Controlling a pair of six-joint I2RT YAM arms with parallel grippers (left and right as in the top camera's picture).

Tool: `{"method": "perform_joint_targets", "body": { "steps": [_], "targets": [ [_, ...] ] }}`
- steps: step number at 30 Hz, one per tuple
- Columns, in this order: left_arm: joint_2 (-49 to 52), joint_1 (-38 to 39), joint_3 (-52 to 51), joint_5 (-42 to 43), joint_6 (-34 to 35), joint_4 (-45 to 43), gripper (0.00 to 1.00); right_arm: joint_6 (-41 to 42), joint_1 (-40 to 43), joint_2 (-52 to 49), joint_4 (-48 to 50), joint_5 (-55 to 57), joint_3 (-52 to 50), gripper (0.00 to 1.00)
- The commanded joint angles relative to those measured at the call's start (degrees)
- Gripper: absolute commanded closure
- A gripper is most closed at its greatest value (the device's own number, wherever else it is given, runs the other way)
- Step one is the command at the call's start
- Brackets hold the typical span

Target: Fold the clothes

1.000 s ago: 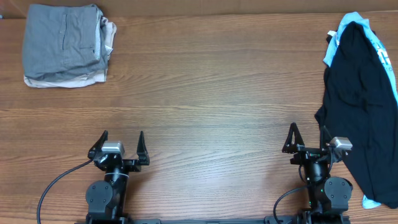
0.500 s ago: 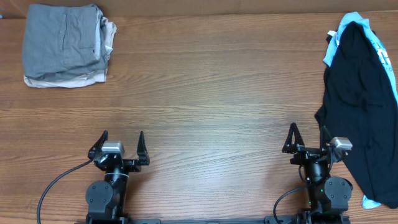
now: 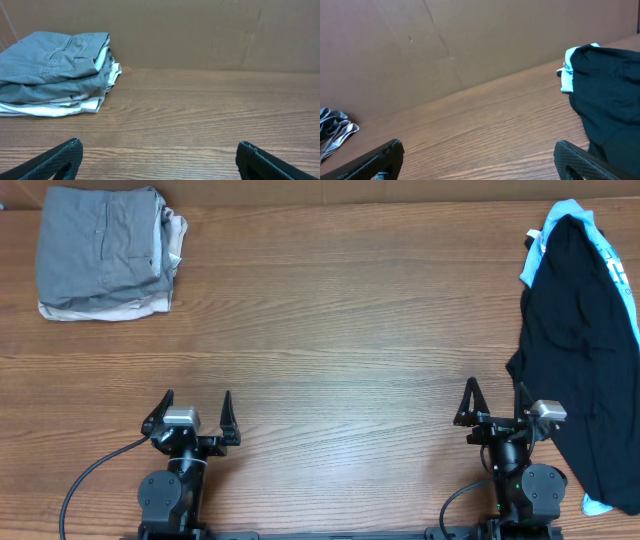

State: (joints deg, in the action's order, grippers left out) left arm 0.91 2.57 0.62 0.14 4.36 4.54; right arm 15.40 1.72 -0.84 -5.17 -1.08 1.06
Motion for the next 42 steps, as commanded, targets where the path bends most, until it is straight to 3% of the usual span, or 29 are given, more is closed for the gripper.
{"method": "perform_joint_targets", "body": {
  "steps": [1, 22, 29, 34, 42],
  "targets": [
    [-0.66, -0.42, -0.35, -0.57, 0.35, -0.17, 0.00, 0.31, -0.48, 0.68, 0.35, 0.39, -0.59, 0.00],
    [-0.66, -0.42, -0.35, -0.61, 0.35, -0.66, 0.00, -0.35, -0.48, 0.68, 3.17, 2.49, -0.59, 0.00],
    [-0.66, -0.31, -0.33, 6.99, 1.86, -3.85, 0.00, -0.42, -0.48, 0.68, 6.78, -4.17, 0.37, 0.00],
    [-0.63, -0.31, 0.74, 6.86, 0.26, -13.70, 0.00, -3.56, -0.48, 0.55, 2.95, -4.63, 6.69, 0.00],
    [4.15, -0.31, 10.82, 6.78, 0.28, -10.45, 0.00, -8.22, -0.48, -10.16, -8.02, -4.59, 24.76, 0.00]
  ]
}}
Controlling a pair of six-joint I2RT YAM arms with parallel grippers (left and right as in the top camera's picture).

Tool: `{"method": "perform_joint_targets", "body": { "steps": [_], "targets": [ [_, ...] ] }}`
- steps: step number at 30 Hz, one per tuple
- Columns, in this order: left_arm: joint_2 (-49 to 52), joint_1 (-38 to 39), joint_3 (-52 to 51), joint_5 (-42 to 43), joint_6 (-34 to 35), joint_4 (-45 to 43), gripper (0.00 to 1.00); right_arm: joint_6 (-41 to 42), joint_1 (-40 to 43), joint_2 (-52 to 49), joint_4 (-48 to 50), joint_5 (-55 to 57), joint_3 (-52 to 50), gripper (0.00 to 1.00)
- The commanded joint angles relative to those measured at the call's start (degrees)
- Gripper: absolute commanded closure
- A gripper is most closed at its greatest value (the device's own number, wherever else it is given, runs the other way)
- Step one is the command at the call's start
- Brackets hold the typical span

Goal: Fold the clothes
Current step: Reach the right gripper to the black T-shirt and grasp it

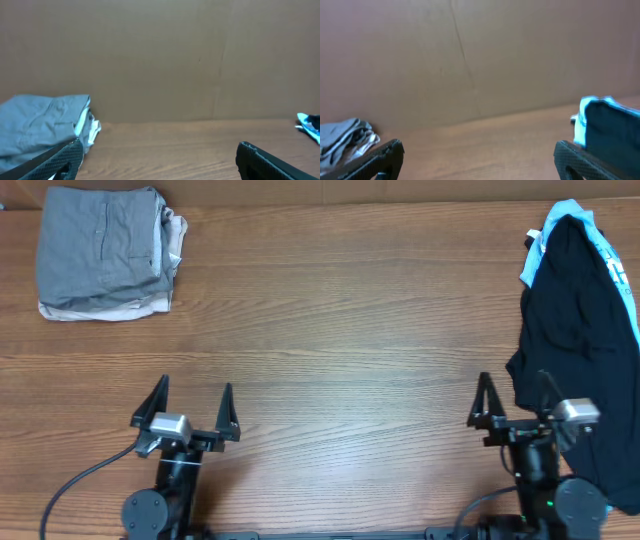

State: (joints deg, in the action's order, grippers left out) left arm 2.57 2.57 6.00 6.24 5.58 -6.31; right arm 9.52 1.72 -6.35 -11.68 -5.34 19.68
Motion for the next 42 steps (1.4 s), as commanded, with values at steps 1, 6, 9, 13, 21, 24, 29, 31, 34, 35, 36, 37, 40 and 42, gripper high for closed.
{"method": "perform_joint_targets", "body": {
  "steps": [1, 6, 9, 13, 21, 24, 29, 31, 34, 35, 36, 37, 40, 42],
  "targets": [
    [3.87, -0.31, 6.93, 0.68, -0.94, 0.50, 0.00, -2.32, -0.48, -7.23, -2.80, -0.37, 8.55, 0.00],
    [13.79, -0.31, 15.82, 1.18, -0.92, 3.69, 0.00, -2.32, -0.48, -22.71, -12.52, -1.36, 22.91, 0.00],
    [21.49, -0.31, 23.02, 2.84, -0.94, 10.08, 0.00, -2.32, -0.48, -31.32, -19.41, -1.86, 31.95, 0.00],
    [33.51, -0.31, 33.92, 5.60, -1.62, 19.67, 0.00, -2.34, -0.46, -42.64, -29.70, -2.29, 44.72, 0.00],
    [54.60, -0.31, 53.96, 9.49, -1.75, 39.95, 0.00, -3.98, -0.46, -60.11, -38.95, -1.33, 59.32, 0.00],
    [60.06, -0.31, 54.84, 9.01, -1.75, 39.91, 0.00, -3.91, 0.57, -63.78, -36.22, -0.31, 59.47, 0.00],
    [69.44, -0.31, 54.84, 8.41, -1.75, 38.16, 0.00, -3.76, 6.75, -69.88, -32.61, 0.85, 59.47, 0.00],
    [73.46, -0.31, 54.84, 8.46, -1.73, 36.68, 0.00, -3.74, 10.97, -72.83, -30.86, 1.20, 59.47, 0.00],
    [78.27, -0.31, 54.84, 10.47, -1.73, 35.08, 0.00, -3.74, 16.94, -77.42, -28.00, 1.18, 59.47, 0.00],
    [79.49, -0.31, 54.84, 11.17, -1.75, 34.73, 0.00, -3.74, 18.71, -78.99, -27.17, 1.18, 59.47, 0.00],
    [80.54, -0.31, 54.84, 11.91, -1.73, 34.53, 0.00, -3.74, 20.55, -80.89, -26.25, 1.18, 59.45, 0.00],
    [81.15, -0.31, 54.84, 12.50, -1.75, 34.36, 0.00, -3.74, 21.97, -82.51, -25.59, 1.20, 59.45, 0.00],
    [81.64, -0.31, 54.86, 13.31, -1.75, 33.90, 0.00, -3.61, 26.12, -87.27, -24.41, 1.18, 59.45, 0.00],
    [81.61, -0.31, 54.95, 13.31, -1.75, 33.75, 0.00, -3.54, 28.48, -90.23, -24.09, 1.16, 59.45, 0.00]
  ]
}}
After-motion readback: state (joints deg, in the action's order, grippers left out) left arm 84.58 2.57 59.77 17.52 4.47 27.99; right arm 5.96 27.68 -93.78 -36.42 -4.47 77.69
